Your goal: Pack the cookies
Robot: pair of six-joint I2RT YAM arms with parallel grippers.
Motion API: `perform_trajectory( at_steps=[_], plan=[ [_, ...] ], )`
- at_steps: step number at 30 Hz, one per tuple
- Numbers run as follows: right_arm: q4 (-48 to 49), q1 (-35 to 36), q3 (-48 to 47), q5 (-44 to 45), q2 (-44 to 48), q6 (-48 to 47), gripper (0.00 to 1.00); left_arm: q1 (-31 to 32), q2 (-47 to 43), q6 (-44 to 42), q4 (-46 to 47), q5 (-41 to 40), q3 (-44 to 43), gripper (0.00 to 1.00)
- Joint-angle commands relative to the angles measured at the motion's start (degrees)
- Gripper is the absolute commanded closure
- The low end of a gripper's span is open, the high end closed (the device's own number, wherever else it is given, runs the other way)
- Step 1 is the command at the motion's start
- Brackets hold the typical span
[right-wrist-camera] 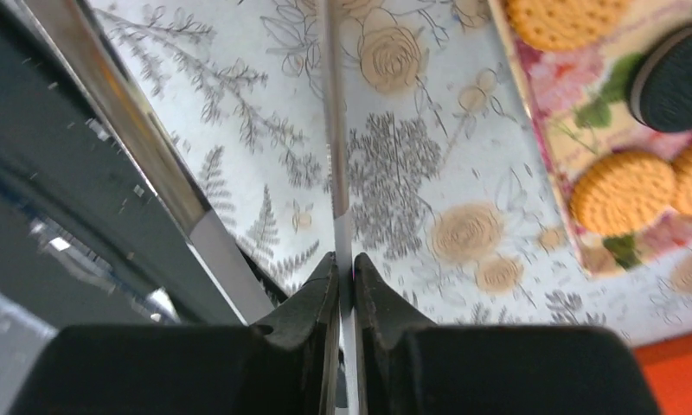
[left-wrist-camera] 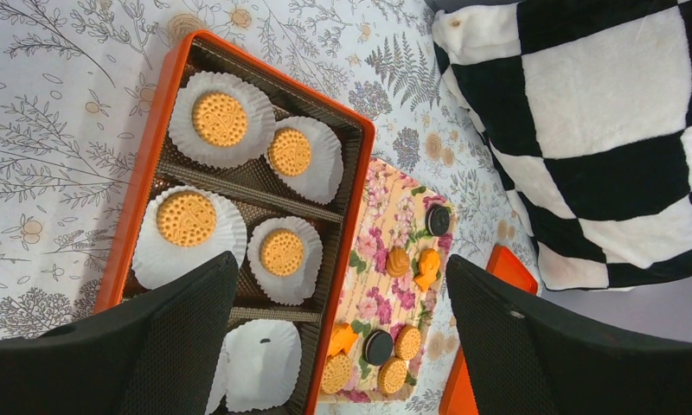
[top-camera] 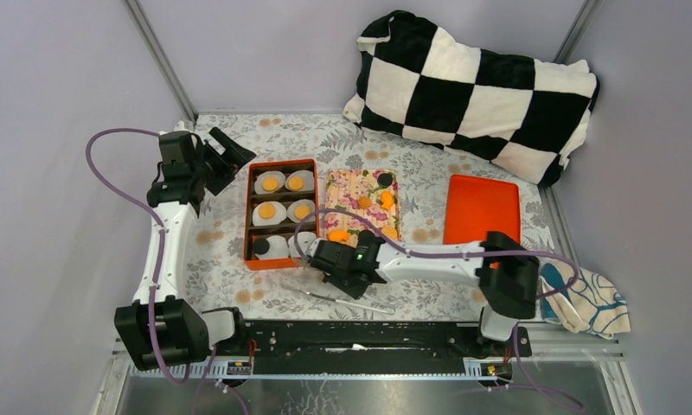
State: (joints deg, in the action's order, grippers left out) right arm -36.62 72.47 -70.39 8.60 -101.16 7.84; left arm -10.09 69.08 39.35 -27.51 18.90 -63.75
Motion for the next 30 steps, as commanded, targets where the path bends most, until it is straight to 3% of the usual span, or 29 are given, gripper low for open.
perform_trajectory(
  at_steps=[1, 7, 9, 16, 21, 30],
  plan=[
    [-6.9, 0.4, -5.1, 0.4, 10.4, 2.3, 0.89, -0.3, -0.1, -0.5, 2.0, 0.4, 0.3, 0.06],
    [-12.0, -0.7, -9.7, 15.3, 14.6, 8.9, 0.91, -0.3, -0.4, 0.2, 2.7, 1.4, 0.2, 0.06],
    [-12.4, -3.7, -10.0, 16.4, 14.6, 11.1, 0.91, -0.3, -0.3, 0.4, 3.0, 1.8, -0.1, 0.07],
    [-4.0, -24.4, -5.8, 13.4, 12.9, 8.9, 0.94, 0.0, 0.5, 0.3, 3.3, 2.2, -1.7, 0.07],
    [-0.3, -36.8, -8.8, 9.7, 5.1, 6.3, 0.93, 0.1, 1.7, 0.5, 3.6, 2.5, -2.2, 0.07],
    [2.1, -47.9, -14.1, 4.6, -10.8, 3.4, 0.93, 0.2, 2.6, 0.6, 4.6, 2.4, -1.7, 0.07]
  ],
)
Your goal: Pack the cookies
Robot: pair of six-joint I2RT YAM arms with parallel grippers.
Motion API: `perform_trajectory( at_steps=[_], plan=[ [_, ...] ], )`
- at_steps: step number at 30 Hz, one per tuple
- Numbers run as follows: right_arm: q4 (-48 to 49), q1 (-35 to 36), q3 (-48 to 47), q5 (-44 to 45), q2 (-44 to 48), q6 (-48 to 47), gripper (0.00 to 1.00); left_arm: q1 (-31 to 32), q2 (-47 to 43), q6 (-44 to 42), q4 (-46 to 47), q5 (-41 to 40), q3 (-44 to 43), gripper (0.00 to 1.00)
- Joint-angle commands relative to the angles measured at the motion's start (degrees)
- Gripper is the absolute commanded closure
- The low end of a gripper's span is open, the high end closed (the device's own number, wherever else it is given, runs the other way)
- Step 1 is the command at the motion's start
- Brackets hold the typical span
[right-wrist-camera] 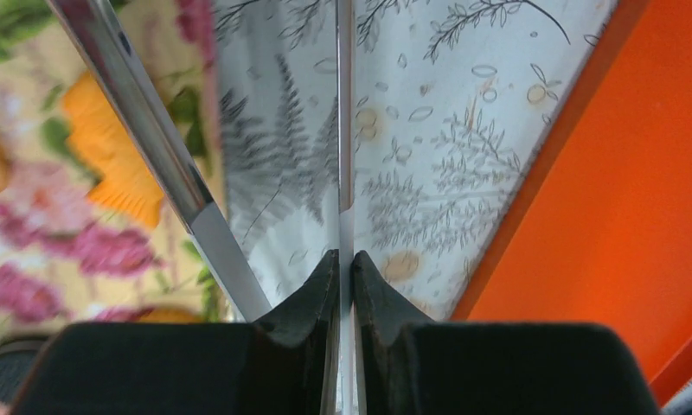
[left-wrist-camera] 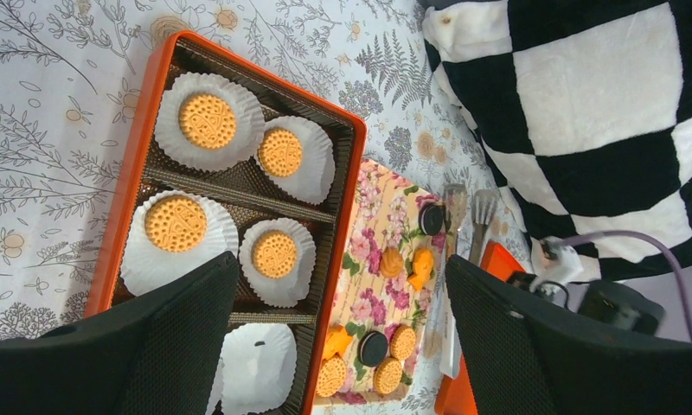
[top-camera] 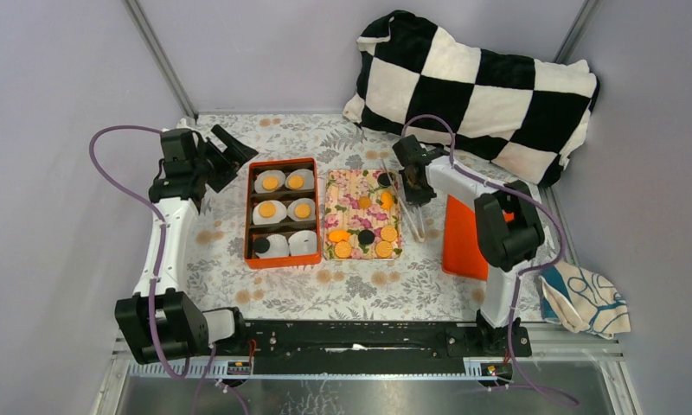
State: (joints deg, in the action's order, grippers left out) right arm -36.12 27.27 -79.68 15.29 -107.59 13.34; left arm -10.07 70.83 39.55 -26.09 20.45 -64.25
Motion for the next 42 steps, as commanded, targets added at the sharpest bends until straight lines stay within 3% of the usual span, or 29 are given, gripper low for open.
perform_trajectory(
  at_steps=[1, 4, 11, 18, 19, 22, 25, 29, 34, 42],
  plan=[
    [1.9, -3.3, -5.1, -2.5, -5.5, -2.3, 0.93, 0.1, 1.1, 0.4, 3.3, 1.0, -1.1, 0.07],
    [2.4, -4.5, -6.1, -3.3, -7.9, -2.0, 0.93, 0.3, 1.6, 0.5, 3.8, 1.1, -0.9, 0.07],
    [-2.3, -6.2, -13.0, 3.8, -13.2, -0.4, 0.95, 0.4, 1.9, 0.4, 4.0, 1.3, -1.1, 0.07],
    [-4.9, -6.7, -13.3, 4.0, -15.1, -0.2, 0.91, 0.4, 1.4, 0.4, 4.0, 1.5, -0.6, 0.07],
    [-4.2, -6.7, -12.4, 3.9, -14.5, 0.1, 0.85, 0.5, 1.5, 0.3, 4.0, 1.5, -0.6, 0.07],
    [0.0, -6.7, -8.4, 3.6, -10.6, 1.3, 0.53, 0.5, 1.6, 0.3, 4.0, 1.7, -0.4, 0.07],
    [2.4, -6.7, -6.4, 2.6, -6.7, 2.2, 0.35, 0.6, 1.5, 0.3, 4.0, 1.8, -0.5, 0.07],
    [3.5, -6.6, -5.1, 1.3, -2.8, 3.2, 0.29, 0.8, 1.3, 0.3, 3.9, 1.9, -0.6, 0.07],
    [4.4, -6.6, -2.4, -4.7, -1.2, 2.7, 0.28, 1.0, 0.8, 0.4, 3.9, 1.9, -0.3, 0.07],
    [4.9, -6.6, -0.4, -8.5, -6.9, 3.1, 0.27, 1.4, 0.9, 1.0, 4.3, 1.8, 0.3, 0.08]
  ],
)
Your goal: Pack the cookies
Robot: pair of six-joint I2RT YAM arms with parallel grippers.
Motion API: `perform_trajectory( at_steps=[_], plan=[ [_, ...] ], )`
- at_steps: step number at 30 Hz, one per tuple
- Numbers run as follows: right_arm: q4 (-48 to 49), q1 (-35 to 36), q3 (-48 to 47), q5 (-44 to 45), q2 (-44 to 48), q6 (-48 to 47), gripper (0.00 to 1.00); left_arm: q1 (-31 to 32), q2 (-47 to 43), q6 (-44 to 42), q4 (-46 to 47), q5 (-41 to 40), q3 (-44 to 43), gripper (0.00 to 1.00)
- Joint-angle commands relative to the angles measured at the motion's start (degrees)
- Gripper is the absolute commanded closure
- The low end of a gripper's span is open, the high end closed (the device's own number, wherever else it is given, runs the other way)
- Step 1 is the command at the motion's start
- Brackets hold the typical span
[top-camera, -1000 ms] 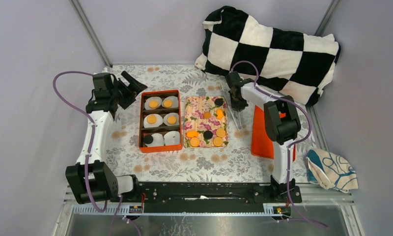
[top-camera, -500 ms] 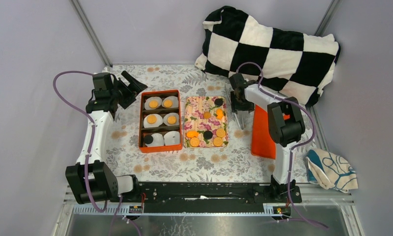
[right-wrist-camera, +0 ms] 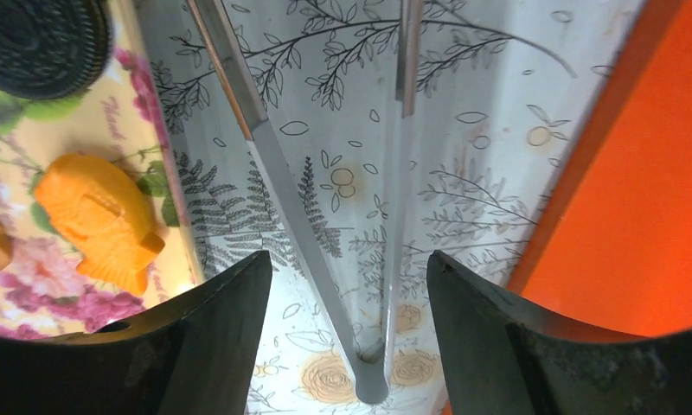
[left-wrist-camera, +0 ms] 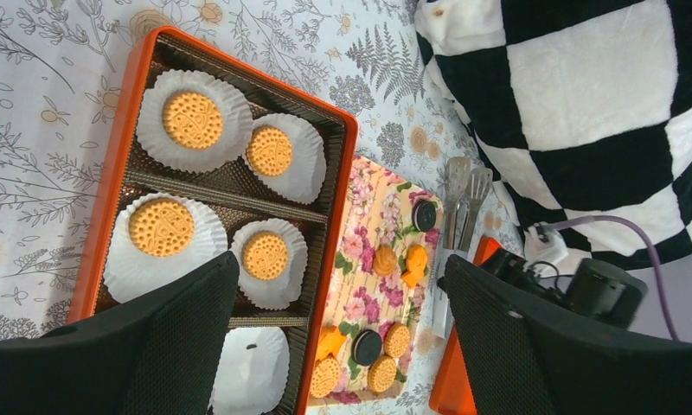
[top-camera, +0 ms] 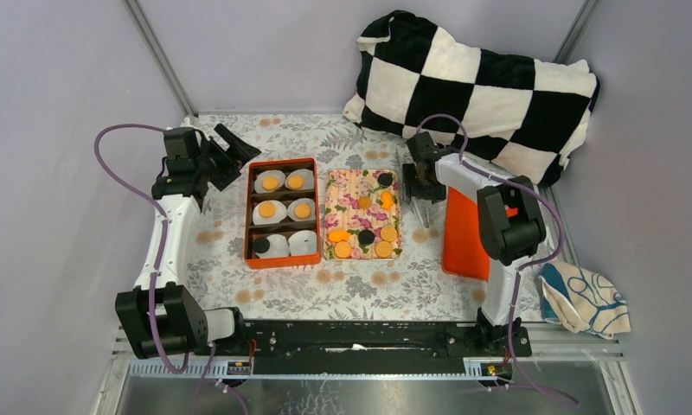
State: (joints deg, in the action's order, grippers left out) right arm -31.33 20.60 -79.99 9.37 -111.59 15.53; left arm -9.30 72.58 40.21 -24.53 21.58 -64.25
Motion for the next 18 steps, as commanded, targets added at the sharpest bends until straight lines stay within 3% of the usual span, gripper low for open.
perform_trajectory(
  at_steps=[1, 5, 8, 12, 18],
  plan=[
    [-0.2, 0.1, -0.7, -2.7, -3.9, 0.9, 0.27, 0.7, -0.9, 0.4, 2.8, 0.7, 0.4, 0.08],
    [-1.4, 0.1, -2.7, -2.0, -7.7, 0.7, 0.31, 0.8, -1.0, 0.4, 2.9, 0.6, 0.8, 0.08],
    [-2.5, 0.0, -3.8, -1.3, -9.7, 0.7, 0.54, 0.8, -0.9, 0.5, 3.1, 0.7, 1.1, 0.08],
    [-2.5, 0.1, -2.4, 0.2, -7.1, 0.8, 0.7, 1.0, -1.3, 0.5, 3.2, 0.9, 1.3, 0.08],
    [-6.4, 1.7, -3.5, 4.1, 3.6, -0.8, 0.7, 1.3, -2.0, 0.8, 3.2, 1.0, 1.4, 0.08]
  ],
)
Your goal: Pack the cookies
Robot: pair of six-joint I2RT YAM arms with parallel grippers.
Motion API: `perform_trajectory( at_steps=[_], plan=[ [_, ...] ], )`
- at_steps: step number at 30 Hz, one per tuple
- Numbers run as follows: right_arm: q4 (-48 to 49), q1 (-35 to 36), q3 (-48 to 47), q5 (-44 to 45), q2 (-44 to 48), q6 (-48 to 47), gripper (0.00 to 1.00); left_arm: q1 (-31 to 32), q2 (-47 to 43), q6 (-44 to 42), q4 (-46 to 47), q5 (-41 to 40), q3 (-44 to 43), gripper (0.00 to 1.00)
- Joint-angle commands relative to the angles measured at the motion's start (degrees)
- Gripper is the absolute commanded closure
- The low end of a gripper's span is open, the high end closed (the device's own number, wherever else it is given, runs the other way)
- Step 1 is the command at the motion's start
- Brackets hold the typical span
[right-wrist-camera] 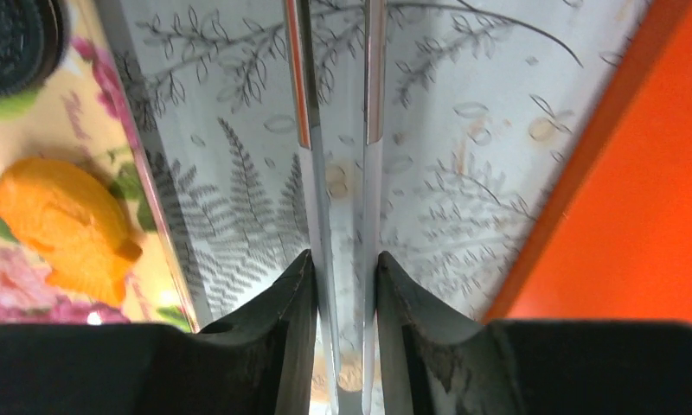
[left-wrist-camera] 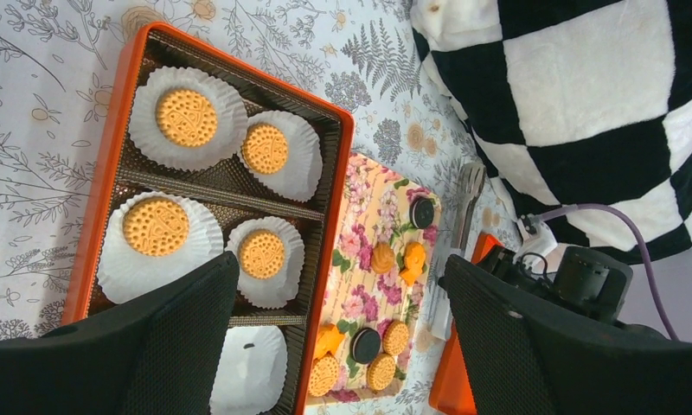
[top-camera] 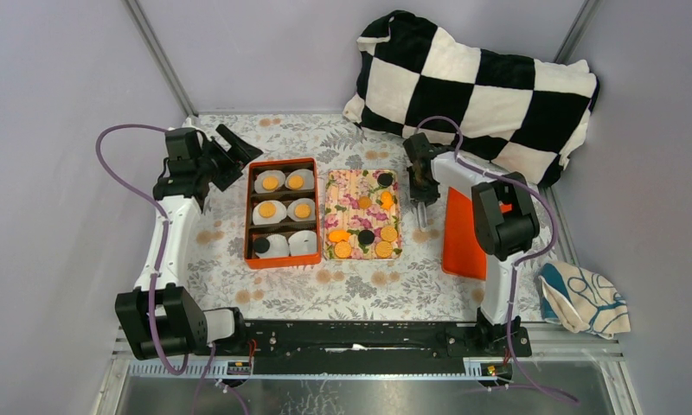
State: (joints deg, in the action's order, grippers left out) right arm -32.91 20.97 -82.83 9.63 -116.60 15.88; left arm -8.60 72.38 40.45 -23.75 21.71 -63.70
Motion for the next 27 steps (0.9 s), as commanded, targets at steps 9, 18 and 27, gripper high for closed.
perform_trajectory(
  at_steps=[9, 18, 27],
  plan=[
    [-13.2, 6.7, -7.7, 4.9, 18.1, -3.1, 0.63, 0.9, -3.2, 1.2, 2.5, 2.0, 0.5, 0.07],
    [-12.9, 6.8, -6.6, 3.3, 19.1, -3.0, 0.62, 1.0, -6.4, 1.4, 2.4, 3.1, 1.4, 0.07],
    [-11.3, 6.9, -4.4, 2.4, 18.1, -2.5, 0.6, 1.0, -5.8, 1.2, 2.5, 3.2, 1.3, 0.07]
  ],
)
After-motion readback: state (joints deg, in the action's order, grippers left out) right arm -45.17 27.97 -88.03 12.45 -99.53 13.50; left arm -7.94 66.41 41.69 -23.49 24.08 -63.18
